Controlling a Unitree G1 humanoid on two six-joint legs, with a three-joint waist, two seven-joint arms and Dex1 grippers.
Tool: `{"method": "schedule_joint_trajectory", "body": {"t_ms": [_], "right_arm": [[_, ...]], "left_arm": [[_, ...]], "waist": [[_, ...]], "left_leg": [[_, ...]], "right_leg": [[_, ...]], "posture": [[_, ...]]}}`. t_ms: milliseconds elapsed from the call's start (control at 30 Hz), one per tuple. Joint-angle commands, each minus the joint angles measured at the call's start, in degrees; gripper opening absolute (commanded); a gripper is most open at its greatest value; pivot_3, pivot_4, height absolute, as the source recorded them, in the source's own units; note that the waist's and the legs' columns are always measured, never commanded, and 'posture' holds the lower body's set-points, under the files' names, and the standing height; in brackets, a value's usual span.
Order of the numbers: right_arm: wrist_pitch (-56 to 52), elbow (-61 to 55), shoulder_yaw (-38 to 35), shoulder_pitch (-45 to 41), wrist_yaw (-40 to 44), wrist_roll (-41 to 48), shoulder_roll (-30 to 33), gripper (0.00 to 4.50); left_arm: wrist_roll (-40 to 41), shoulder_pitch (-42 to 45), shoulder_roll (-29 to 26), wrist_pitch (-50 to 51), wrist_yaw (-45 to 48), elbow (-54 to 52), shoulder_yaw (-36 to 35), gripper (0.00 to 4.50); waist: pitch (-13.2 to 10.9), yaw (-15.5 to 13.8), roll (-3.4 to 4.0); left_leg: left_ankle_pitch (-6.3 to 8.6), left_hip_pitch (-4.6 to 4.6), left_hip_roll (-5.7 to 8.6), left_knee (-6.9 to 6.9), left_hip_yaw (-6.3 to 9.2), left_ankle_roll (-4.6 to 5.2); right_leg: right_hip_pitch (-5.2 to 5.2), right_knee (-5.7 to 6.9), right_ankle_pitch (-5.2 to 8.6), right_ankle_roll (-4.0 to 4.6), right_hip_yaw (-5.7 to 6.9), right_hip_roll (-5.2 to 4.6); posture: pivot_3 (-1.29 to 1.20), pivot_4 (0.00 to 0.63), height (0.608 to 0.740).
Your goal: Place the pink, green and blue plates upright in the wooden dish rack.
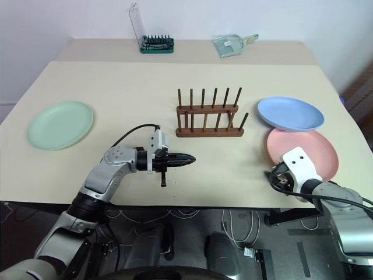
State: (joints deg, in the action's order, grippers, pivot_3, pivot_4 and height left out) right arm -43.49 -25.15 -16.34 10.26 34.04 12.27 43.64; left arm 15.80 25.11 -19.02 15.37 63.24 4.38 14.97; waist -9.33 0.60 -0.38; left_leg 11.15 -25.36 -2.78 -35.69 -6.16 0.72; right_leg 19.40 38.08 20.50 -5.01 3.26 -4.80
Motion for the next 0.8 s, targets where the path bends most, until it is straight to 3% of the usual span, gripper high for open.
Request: {"method": "schedule_joint_trajectory", "body": {"t_ms": [33,100,300,567,667,800], "right_arm": [[-1.1,-1.9,-1.9,1.0,-0.1,0.4,0.5,0.96],[-1.4,-2.6,-2.8,1.5,0.1,0.5,1.0,0.03],[0.5,-7.5,-6.7,5.9,4.4,1.7,3.3,0.03],[1.7,-21.7,-18.5,16.2,15.7,13.6,1.9,0.03],[1.4,-24.5,-21.6,12.9,14.4,18.6,1.2,0.03],[0.0,-22.8,-23.3,0.0,7.9,23.1,2.6,0.03]], "left_arm": [[1.2,-0.2,0.7,-1.3,0.2,-0.2,-0.6,0.0],[0.9,0.0,1.0,-1.9,0.3,0.6,-0.4,0.0],[0.2,0.4,2.0,-3.9,0.7,3.2,-0.2,0.0],[0.0,0.5,2.6,-5.4,0.9,5.3,0.0,0.0],[0.1,0.6,2.7,-5.0,0.7,5.0,-0.1,0.0],[0.5,1.1,3.0,-3.9,0.5,4.4,-0.1,0.0]], "waist": [[0.0,0.0,0.0],[0.0,0.0,0.0],[0.0,-0.2,-0.01],[0.0,0.1,-0.06],[0.0,0.2,-0.06],[0.0,0.2,-0.06]], "left_leg": [[0.0,0.0,0.0,0.0,0.0,0.0],[0.0,0.0,0.0,0.02,0.0,0.0],[0.0,-0.02,0.0,0.02,0.01,0.0],[0.01,-0.01,-0.05,0.04,0.04,0.01],[0.01,0.0,-0.05,0.03,0.04,0.01],[0.01,0.0,-0.03,-0.01,0.04,0.01]], "right_leg": [[0.0,0.0,0.0,0.0,0.0,0.0],[0.0,-0.01,0.0,0.0,0.0,0.0],[0.02,-0.02,0.0,0.0,0.01,0.0],[0.01,-0.03,0.0,0.0,0.0,0.05],[0.01,-0.02,0.0,0.0,-0.01,0.04],[0.02,-0.03,0.0,0.01,-0.02,0.01]], "posture": [[0.0,0.15,0.732],[0.0,0.15,0.732],[0.0,0.15,0.732],[0.0,0.15,0.732],[0.0,0.15,0.732],[0.0,0.15,0.732]]}}
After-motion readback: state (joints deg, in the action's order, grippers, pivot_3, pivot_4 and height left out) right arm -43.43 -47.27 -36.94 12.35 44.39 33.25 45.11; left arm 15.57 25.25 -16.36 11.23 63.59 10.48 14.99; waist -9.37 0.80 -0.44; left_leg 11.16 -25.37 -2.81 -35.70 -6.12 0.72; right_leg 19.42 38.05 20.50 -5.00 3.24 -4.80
